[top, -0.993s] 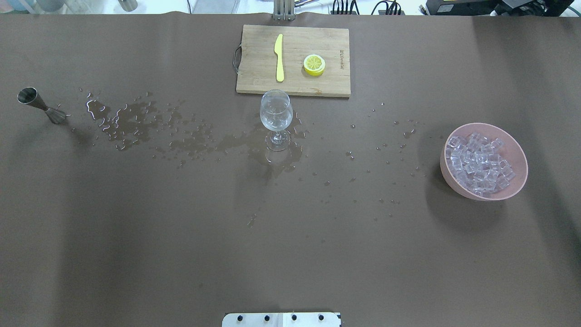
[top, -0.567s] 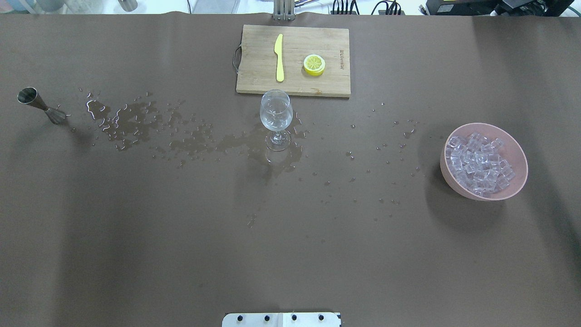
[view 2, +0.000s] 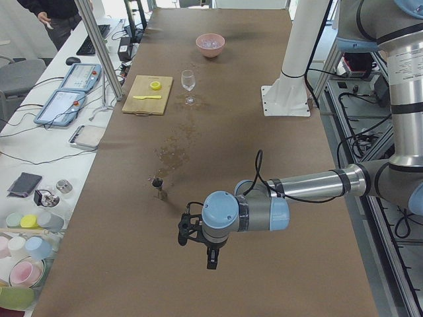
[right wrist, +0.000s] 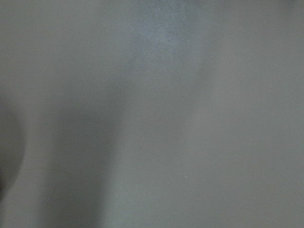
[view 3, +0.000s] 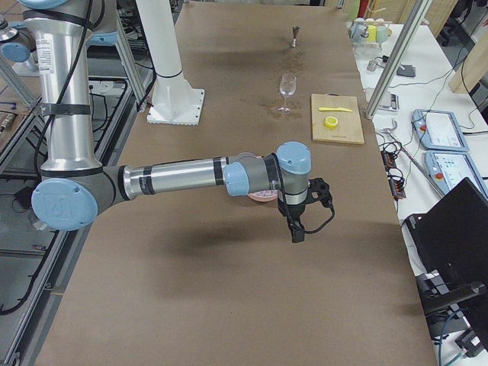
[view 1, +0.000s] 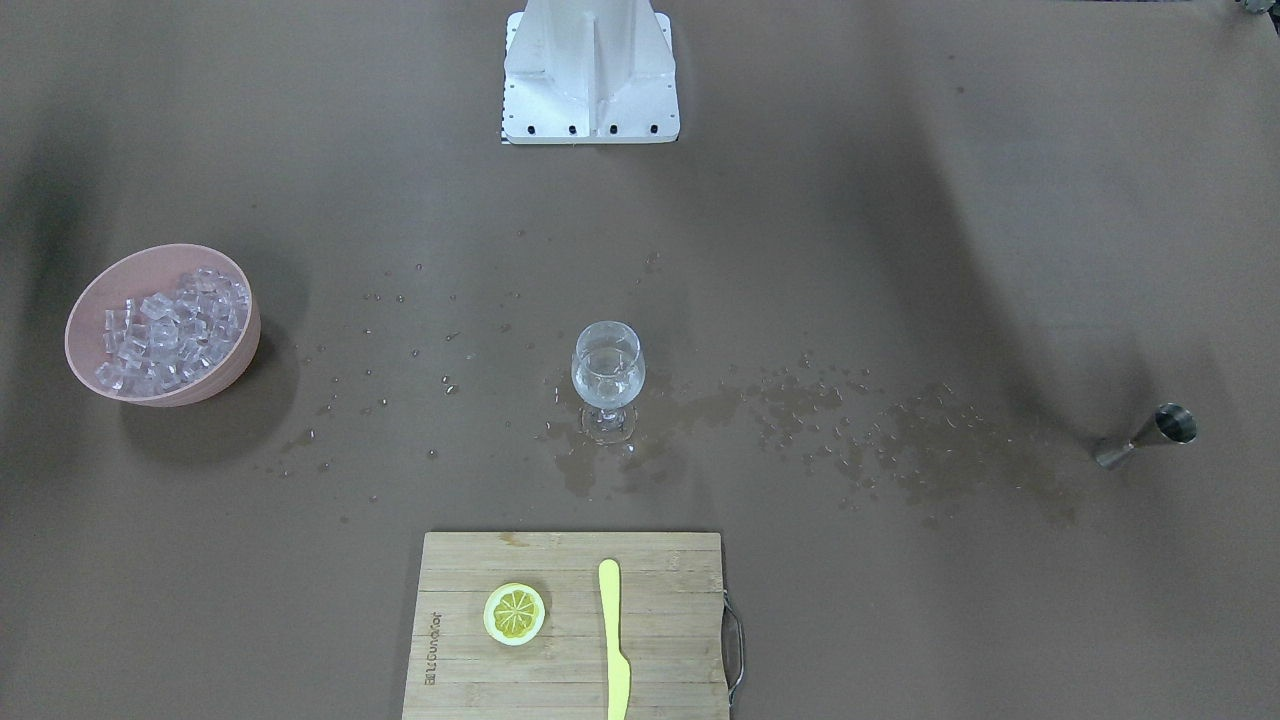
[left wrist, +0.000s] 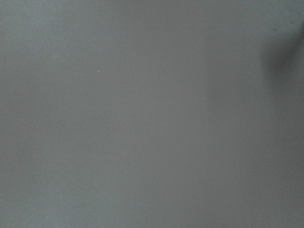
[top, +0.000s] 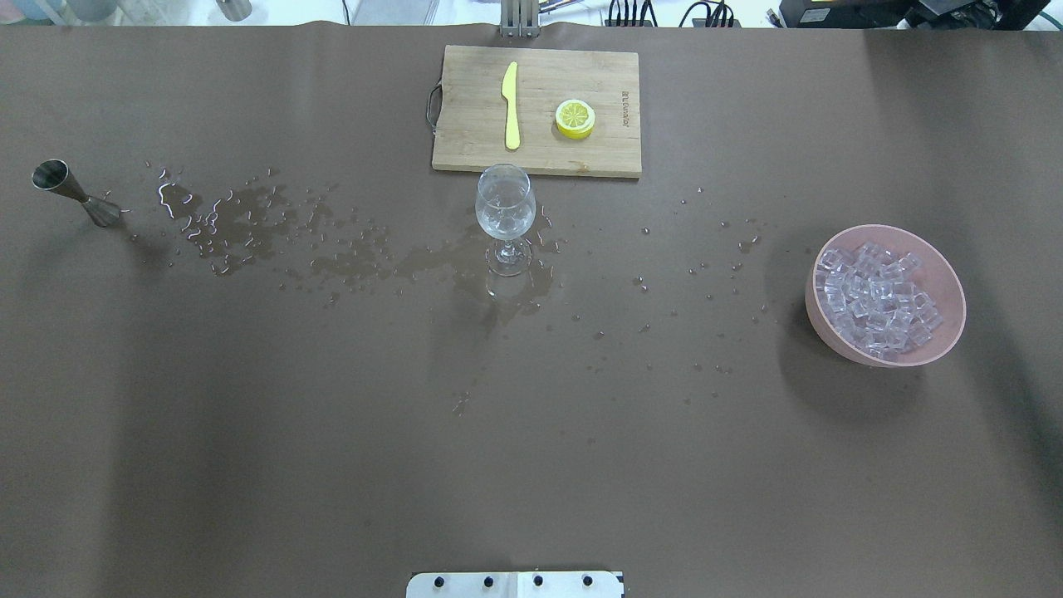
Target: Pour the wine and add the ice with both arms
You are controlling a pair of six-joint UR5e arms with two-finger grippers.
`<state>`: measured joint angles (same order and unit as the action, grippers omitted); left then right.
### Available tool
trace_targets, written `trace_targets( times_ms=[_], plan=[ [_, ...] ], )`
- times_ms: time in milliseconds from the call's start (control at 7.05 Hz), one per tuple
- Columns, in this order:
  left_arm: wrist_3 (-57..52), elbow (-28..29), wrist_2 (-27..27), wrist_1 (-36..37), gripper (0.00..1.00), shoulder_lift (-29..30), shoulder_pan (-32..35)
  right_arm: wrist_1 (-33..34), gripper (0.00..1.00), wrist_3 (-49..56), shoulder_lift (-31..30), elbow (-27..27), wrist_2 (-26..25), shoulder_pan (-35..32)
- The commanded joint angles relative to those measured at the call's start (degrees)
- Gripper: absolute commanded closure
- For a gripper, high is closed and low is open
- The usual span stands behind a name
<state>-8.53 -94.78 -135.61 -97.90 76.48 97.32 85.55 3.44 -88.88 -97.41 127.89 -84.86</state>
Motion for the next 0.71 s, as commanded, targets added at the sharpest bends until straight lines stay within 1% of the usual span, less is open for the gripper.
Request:
trace_targets(
  times_ms=[0,426,567],
  plan=[
    [0.35,-0.40,-0.09,-0.97,0.02,0.59,0.06,-0.91,0.00,0.16,-1.02,1.16,0.16,0.04],
    [0.36,-0.14,-4.82,-1.51,0.02,2.52,-0.03,-1.00,0.00,0.25,-1.30,1.61,-0.19,-0.04],
    [0.10,-0.66,-6.23,-2.81,0.02,2.79,-0.03,-1.08,0.00,0.17,-1.30,1.61,-0.10,-0.04]
  ],
)
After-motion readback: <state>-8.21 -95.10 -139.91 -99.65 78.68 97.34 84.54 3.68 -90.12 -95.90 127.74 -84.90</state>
